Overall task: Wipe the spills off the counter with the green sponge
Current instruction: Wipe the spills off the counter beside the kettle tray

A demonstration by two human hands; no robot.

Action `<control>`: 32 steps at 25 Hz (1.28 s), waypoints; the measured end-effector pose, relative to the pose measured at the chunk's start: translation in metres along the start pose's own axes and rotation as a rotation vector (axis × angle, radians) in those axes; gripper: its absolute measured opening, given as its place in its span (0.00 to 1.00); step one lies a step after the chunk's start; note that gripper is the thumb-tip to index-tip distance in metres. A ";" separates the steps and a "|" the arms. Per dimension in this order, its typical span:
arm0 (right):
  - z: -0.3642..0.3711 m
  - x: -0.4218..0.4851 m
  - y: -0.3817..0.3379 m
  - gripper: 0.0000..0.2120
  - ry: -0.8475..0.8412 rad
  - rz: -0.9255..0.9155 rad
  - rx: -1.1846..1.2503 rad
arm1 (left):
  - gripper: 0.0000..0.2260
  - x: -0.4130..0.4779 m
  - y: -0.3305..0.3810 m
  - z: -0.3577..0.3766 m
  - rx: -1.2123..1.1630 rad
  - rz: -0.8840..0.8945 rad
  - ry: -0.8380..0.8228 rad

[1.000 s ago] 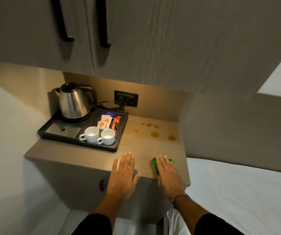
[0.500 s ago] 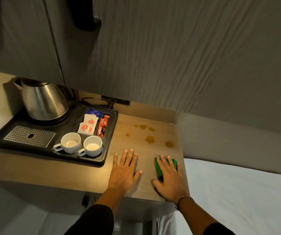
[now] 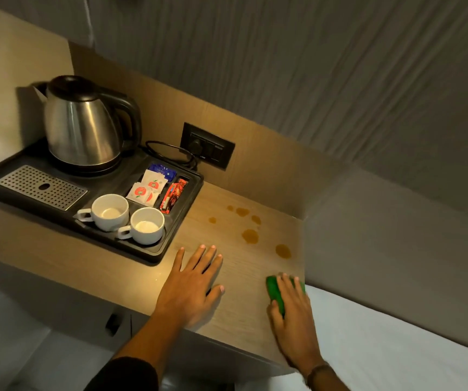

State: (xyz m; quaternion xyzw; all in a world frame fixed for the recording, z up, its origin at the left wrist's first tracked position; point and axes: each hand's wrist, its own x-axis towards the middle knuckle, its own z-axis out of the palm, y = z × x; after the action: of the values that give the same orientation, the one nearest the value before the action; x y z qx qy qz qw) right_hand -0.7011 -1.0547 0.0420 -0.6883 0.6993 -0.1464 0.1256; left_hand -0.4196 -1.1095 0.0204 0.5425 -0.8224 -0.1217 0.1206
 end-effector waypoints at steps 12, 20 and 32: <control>-0.019 0.091 0.020 0.25 0.050 0.045 0.100 | 0.31 0.007 -0.001 0.004 -0.017 -0.011 0.028; -0.014 0.085 0.038 0.27 -0.034 -0.140 0.078 | 0.31 0.006 -0.001 0.007 -0.021 -0.031 0.011; -0.010 0.155 -0.002 0.25 -0.024 -0.092 0.043 | 0.31 0.005 0.001 0.003 -0.008 -0.021 0.010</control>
State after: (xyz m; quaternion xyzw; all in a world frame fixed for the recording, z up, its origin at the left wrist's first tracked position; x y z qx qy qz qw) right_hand -0.7065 -1.2097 0.0555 -0.7185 0.6621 -0.1588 0.1420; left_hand -0.4240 -1.1136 0.0182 0.5513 -0.8155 -0.1237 0.1254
